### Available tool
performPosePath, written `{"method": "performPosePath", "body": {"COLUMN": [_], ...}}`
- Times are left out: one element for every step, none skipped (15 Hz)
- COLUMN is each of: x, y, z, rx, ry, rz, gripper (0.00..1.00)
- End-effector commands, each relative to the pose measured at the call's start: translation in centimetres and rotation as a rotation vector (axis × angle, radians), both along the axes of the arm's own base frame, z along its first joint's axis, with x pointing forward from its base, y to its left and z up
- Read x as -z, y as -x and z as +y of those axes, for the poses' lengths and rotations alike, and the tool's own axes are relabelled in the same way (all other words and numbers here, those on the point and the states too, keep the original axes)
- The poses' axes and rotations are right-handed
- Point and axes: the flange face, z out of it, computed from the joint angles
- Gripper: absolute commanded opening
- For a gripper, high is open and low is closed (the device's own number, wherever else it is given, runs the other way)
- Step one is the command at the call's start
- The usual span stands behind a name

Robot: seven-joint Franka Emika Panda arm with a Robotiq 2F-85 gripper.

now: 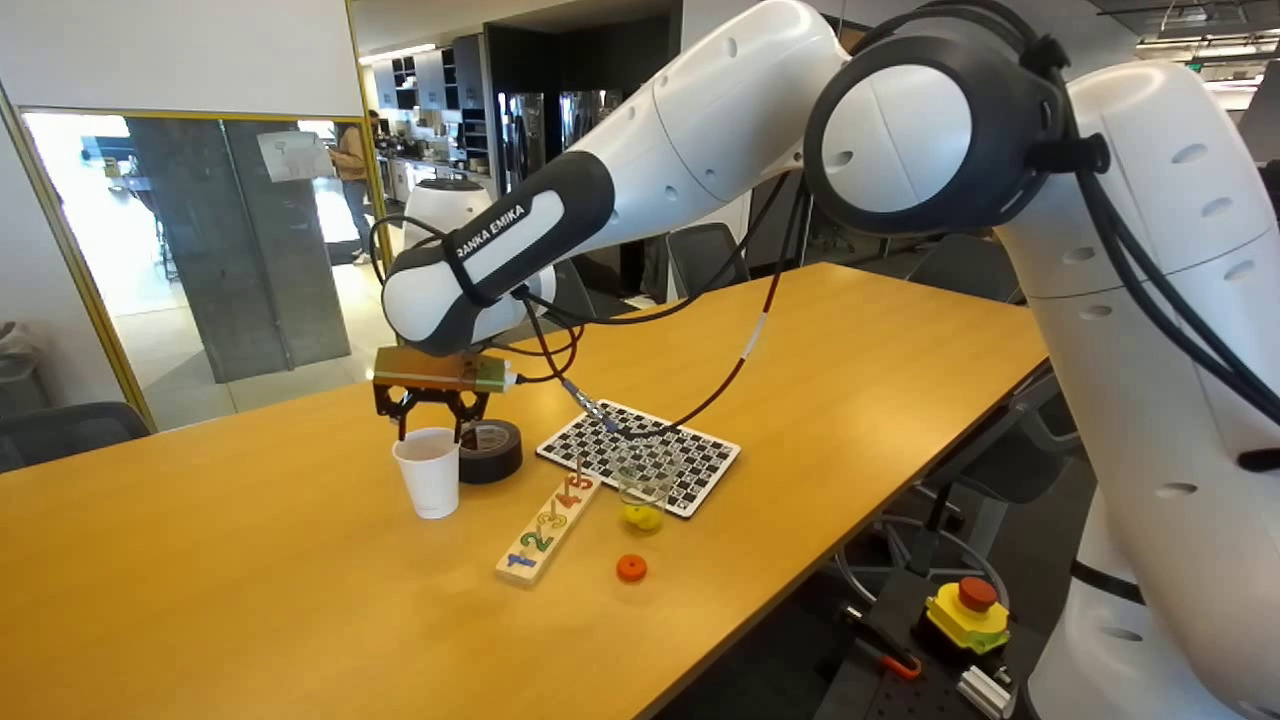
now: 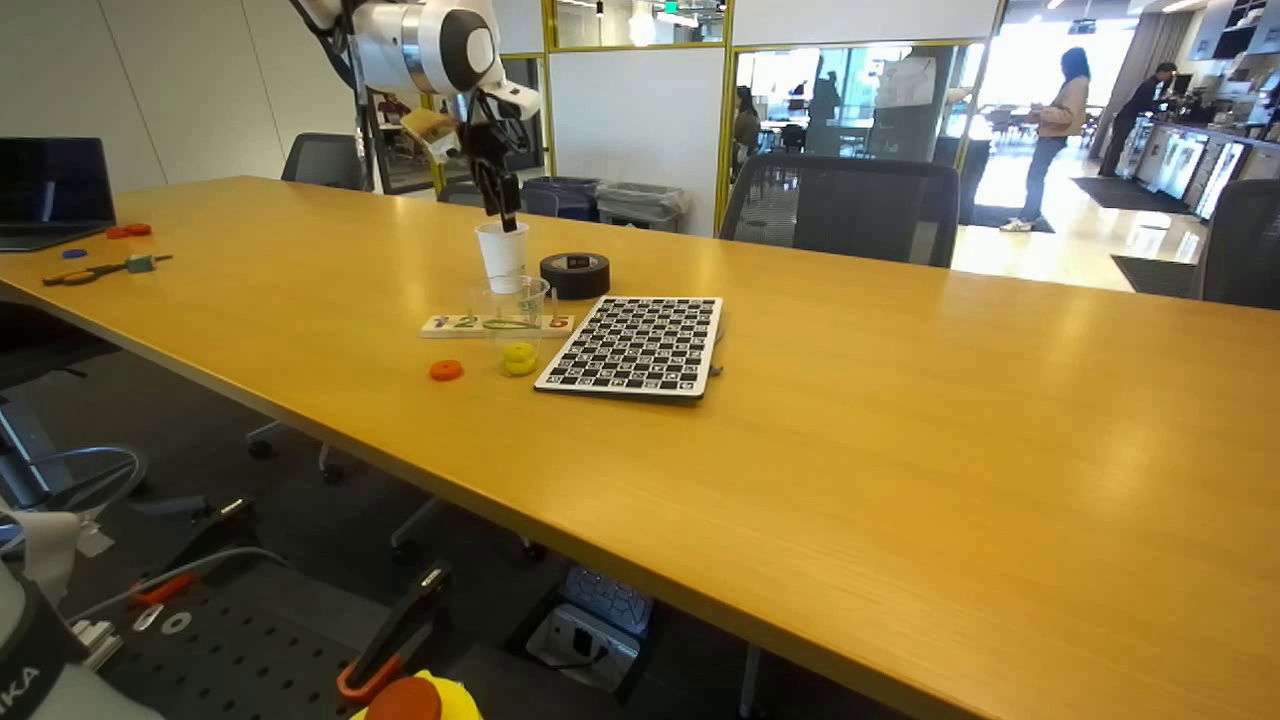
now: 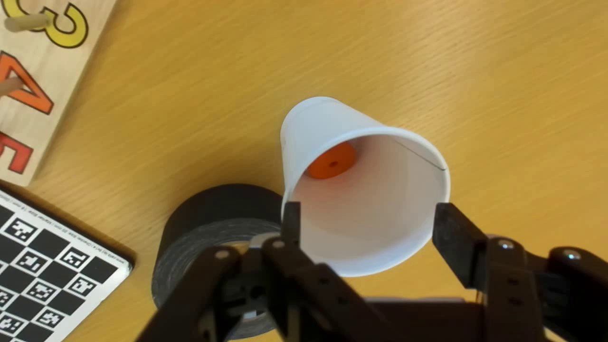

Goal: Put the yellow discs on the table and then put the orange discs in the cup

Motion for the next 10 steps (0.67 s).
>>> {"method": "performPosePath", "body": {"x": [-2.0, -2.6, -3.2, -3.7, -4.0, -4.1, -4.2, -4.1, -4.0, -3.5], "y": [1.1, 1.9, 2.7, 4.1, 5.1, 6.8, 7.9, 9.4, 10.8, 12.2], "z": [0.0, -0.2, -0.3, -0.6, -0.7, -1.0, -1.2, -1.4, -1.6, -1.9], "rx": [-0.024, -0.025, -0.022, -0.024, -0.025, -0.020, -0.015, -0.012, -0.002, 0.011], "ry": [0.002, 0.009, 0.013, 0.021, 0.029, 0.041, 0.052, 0.063, 0.072, 0.082], "rz": [-0.003, -0.009, -0.009, 0.006, 0.019, 0.047, 0.063, 0.085, 0.104, 0.126], "gripper": [1.00, 1.00, 1.00, 1.00, 1.00, 1.00, 1.00, 1.00, 1.00, 1.00]}}
